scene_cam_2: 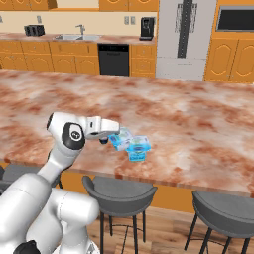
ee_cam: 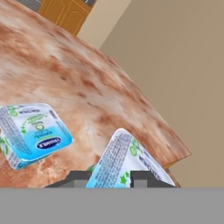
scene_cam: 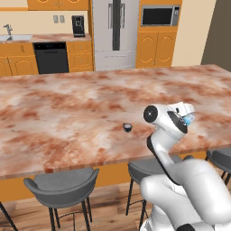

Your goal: Stack the yogurt containers by placing the smaller containers on top of the larger containers.

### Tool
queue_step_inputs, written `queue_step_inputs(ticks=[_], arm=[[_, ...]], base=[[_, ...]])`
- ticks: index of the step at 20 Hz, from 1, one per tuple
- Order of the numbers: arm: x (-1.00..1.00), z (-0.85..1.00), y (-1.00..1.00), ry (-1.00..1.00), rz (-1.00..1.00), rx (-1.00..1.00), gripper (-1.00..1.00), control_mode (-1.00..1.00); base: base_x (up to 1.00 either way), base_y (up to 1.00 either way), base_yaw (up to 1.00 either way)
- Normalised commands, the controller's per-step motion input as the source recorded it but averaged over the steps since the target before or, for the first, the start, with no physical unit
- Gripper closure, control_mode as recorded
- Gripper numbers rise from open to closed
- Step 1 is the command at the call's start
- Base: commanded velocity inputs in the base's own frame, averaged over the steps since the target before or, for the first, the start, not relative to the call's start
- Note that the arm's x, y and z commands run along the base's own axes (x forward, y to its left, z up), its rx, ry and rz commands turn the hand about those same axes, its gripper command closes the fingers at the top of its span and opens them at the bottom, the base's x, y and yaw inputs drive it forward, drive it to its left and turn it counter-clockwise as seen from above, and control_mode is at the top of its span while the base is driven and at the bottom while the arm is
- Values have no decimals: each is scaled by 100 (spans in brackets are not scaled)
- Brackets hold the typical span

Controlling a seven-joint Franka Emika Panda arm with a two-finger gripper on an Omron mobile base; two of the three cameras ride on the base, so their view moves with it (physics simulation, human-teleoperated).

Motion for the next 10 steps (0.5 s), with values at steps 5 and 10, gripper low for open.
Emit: queue_step_inputs(ticks=[5,10], arm=[[16,-6,-5,0,0,0,100,-100],[17,-4,-1,0,0,0,100,-100]], base=[[0,0,0],[0,0,0]])
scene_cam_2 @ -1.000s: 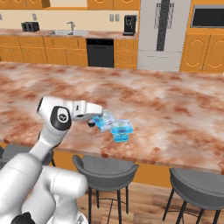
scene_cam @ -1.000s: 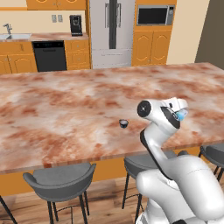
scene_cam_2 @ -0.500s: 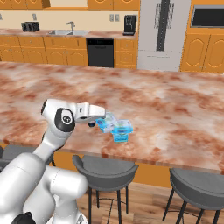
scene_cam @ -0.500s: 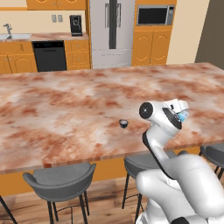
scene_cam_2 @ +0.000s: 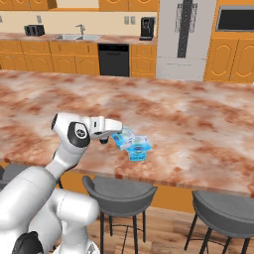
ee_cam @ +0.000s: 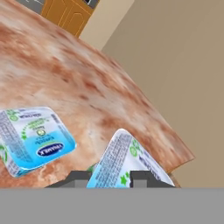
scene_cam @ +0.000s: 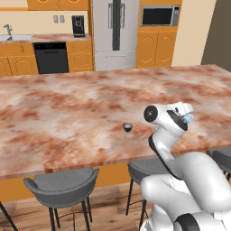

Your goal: Stack the yogurt containers by placing the smaller containers on top of the larger containers.

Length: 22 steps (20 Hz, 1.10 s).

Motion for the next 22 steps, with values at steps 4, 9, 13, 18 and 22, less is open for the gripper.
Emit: queue_step_inputs(ticks=[4,9,13,18,22], arm=[[16,-5,0,0,0,0,100,-100],[17,-9,0,0,0,0,100,-100],[18,-11,0,0,0,0,100,-100],[19,-13,0,0,0,0,100,-100],[19,-14,-1,0,0,0,100,-100]], base=[[0,0,0],[0,0,0],[0,0,0],[0,0,0],[0,0,0]])
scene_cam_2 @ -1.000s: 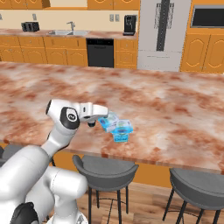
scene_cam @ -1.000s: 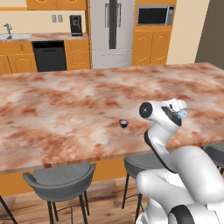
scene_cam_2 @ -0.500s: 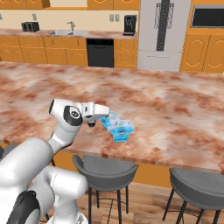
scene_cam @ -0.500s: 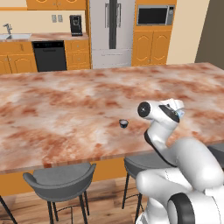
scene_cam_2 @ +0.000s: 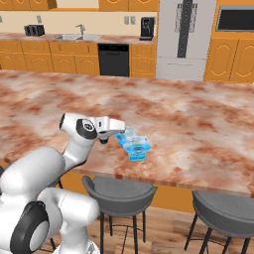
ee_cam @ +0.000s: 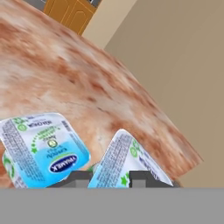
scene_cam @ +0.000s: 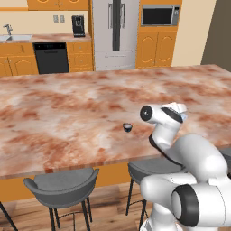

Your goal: Stack the yogurt containers by placing the smaller containers on top of the larger containers.

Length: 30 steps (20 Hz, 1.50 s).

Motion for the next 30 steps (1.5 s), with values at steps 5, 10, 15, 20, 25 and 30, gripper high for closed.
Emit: queue_step_inputs(ticks=[5,10,15,20,25,30], arm=[[20,-14,-4,0,-1,0,100,-100],[19,-15,-9,0,-2,0,100,-100],[20,-14,-6,0,-2,0,100,-100],[22,-11,0,0,-2,0,100,-100],[22,-11,0,0,-2,0,100,-100],[23,-12,-1,0,-2,0,100,-100]], base=[[0,0,0],[0,0,0],[0,0,0],[0,0,0],[0,0,0],[0,0,0]])
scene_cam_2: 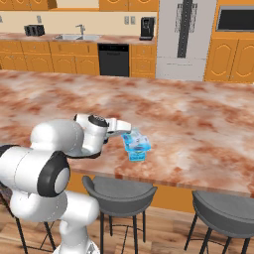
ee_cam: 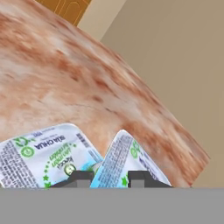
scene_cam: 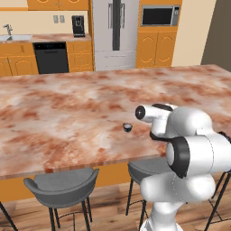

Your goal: Stack the yogurt containers by placing the smaller containers on top of the larger containers.

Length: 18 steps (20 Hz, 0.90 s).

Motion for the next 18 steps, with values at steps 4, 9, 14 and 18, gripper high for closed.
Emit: queue_step_inputs(ticks=[4,9,14,18], arm=[[23,-13,-4,0,-2,0,100,-100],[21,-15,-5,0,-2,0,100,-100],[19,-17,-5,0,-2,-1,100,-100],[21,-16,-5,0,-2,-1,100,-100]], base=[[0,0,0],[0,0,0],[0,0,0],[0,0,0]])
